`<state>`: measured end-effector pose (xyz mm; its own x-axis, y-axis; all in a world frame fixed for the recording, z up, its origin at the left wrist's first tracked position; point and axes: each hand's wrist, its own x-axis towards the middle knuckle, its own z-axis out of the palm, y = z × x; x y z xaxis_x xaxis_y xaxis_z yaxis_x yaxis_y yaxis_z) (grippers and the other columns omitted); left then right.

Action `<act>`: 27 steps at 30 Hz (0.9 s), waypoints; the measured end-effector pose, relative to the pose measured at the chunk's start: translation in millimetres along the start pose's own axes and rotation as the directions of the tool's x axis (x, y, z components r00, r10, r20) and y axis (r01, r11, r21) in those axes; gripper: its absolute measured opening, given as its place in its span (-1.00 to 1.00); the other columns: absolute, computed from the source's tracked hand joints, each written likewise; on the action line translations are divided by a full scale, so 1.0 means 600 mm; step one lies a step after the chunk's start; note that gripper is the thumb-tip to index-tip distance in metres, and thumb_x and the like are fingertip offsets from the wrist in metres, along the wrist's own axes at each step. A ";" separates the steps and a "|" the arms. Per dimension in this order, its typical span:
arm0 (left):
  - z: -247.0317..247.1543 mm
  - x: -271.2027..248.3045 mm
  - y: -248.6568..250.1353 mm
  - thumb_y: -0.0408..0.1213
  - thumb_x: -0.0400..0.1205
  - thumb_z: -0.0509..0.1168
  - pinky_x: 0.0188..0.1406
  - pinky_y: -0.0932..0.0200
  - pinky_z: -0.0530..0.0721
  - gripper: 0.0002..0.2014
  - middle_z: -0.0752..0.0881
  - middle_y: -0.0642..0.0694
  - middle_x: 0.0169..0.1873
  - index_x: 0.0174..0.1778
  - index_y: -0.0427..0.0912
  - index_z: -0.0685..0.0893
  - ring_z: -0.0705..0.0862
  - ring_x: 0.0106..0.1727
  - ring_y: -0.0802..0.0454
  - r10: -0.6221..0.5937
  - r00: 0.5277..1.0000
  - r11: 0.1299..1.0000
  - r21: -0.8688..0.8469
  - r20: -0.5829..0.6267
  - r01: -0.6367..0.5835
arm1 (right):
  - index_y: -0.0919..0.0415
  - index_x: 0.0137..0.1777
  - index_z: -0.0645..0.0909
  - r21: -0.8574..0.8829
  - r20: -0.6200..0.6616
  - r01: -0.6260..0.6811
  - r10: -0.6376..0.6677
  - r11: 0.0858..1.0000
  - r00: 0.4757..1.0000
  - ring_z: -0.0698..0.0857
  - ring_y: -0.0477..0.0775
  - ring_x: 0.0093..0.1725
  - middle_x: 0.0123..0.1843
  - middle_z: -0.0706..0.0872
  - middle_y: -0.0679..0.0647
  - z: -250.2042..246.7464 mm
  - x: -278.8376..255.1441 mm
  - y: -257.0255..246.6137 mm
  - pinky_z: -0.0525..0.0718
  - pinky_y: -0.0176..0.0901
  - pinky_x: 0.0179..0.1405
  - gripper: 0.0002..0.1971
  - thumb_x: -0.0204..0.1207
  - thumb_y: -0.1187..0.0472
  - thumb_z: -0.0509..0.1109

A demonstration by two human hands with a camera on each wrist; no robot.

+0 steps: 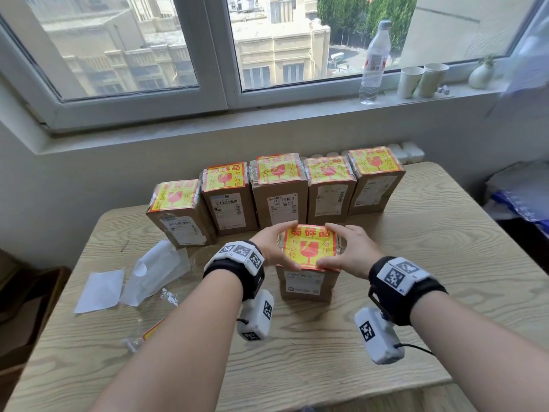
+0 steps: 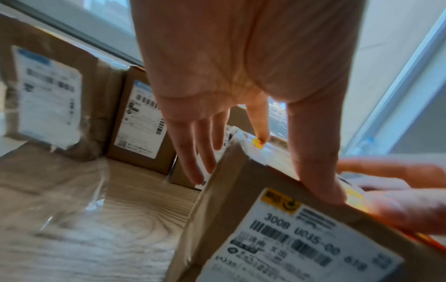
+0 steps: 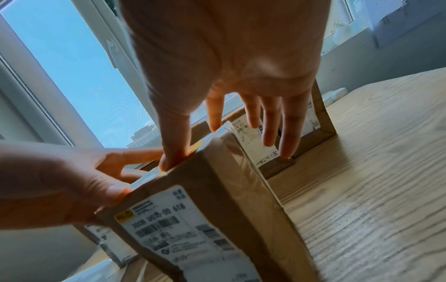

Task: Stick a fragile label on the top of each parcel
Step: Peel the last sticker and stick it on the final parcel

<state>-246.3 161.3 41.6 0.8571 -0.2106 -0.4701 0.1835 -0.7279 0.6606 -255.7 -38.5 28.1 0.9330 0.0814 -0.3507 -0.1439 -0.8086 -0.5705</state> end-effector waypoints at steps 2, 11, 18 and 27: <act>-0.008 -0.005 -0.012 -0.41 0.33 0.60 0.23 -0.05 0.66 0.07 0.36 -0.06 0.55 0.65 0.19 0.14 0.49 0.43 -0.09 -0.064 0.998 0.989 -0.129 0.025 0.067 | -0.11 0.64 0.20 0.030 -0.052 -0.033 0.034 0.999 0.998 0.40 0.15 0.53 0.62 0.29 0.13 -0.005 -0.003 0.005 0.44 0.05 0.45 -0.04 0.29 -0.04 0.64; -0.015 -0.014 -0.016 -0.35 0.62 0.36 0.07 -0.07 0.76 -0.53 0.74 -0.18 0.16 0.47 -0.19 0.52 0.73 0.16 -0.07 -0.235 0.968 0.806 -0.574 -0.087 0.144 | 0.16 0.37 0.56 0.298 -0.044 -0.113 0.132 0.948 0.990 0.76 0.01 -0.18 -0.24 0.69 -0.07 -0.005 -0.011 -0.021 0.83 0.02 -0.10 -0.63 0.66 0.01 0.25; -0.080 -0.067 -0.008 -0.09 0.60 0.38 -0.02 0.00 0.73 -0.69 0.76 -0.09 -0.07 0.19 -0.16 0.71 0.73 -0.06 -0.01 -0.249 0.895 0.769 -0.637 -0.370 -0.050 | 0.14 -0.17 0.72 0.280 -0.122 0.037 -0.002 0.959 0.993 0.83 0.06 -0.29 -0.27 0.81 0.07 -0.047 -0.017 -0.098 0.82 0.13 -0.08 -0.62 0.66 -0.07 0.20; -0.188 -0.182 -0.066 -0.10 0.56 0.40 -0.03 -0.07 0.78 -0.72 0.76 -0.12 -0.26 0.03 -0.24 0.76 0.73 -0.26 -0.04 -0.364 0.677 0.692 -0.672 -0.639 -0.263 | 0.20 -0.17 0.69 0.305 -0.103 0.294 -0.276 0.906 0.956 0.84 0.10 -0.35 -0.34 0.81 0.16 -0.030 -0.030 -0.279 0.83 0.15 -0.10 -0.64 0.65 -0.05 0.25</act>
<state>-293.1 286.8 132.6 0.8215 0.5396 -0.1845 0.2250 -0.0094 0.9743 -242.7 84.9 143.2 0.9652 0.2410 -0.1011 0.0438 -0.5307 -0.8464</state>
